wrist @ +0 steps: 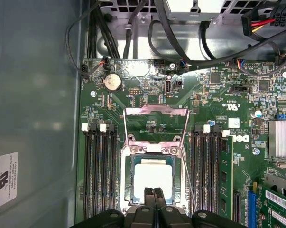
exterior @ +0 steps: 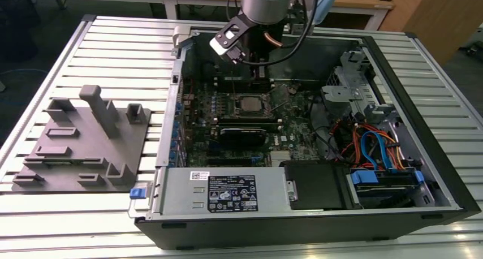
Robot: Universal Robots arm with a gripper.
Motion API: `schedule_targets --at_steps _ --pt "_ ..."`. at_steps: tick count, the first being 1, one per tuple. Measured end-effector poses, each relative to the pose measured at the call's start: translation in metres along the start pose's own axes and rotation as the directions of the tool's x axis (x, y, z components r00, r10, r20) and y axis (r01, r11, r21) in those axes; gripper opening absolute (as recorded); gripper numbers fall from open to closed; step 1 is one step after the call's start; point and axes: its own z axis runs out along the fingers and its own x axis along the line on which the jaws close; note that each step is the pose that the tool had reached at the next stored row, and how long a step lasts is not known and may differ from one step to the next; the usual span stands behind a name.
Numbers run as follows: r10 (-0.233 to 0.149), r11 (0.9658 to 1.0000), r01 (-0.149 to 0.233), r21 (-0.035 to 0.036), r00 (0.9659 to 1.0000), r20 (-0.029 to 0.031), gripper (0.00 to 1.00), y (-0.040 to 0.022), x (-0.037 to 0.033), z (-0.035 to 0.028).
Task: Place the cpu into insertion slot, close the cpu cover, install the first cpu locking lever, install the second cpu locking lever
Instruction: 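Close the cpu cover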
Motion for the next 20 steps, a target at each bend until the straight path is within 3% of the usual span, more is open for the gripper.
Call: schedule_targets --at_steps 9,20 --pt "0.0 1.0 0.0 0.0001 1.0 0.0002 0.11 0.0002 0.0 -0.0012" --pt "0.0 1.0 0.0 -0.0001 1.0 0.0 0.11 0.0005 0.0004 -0.0119"
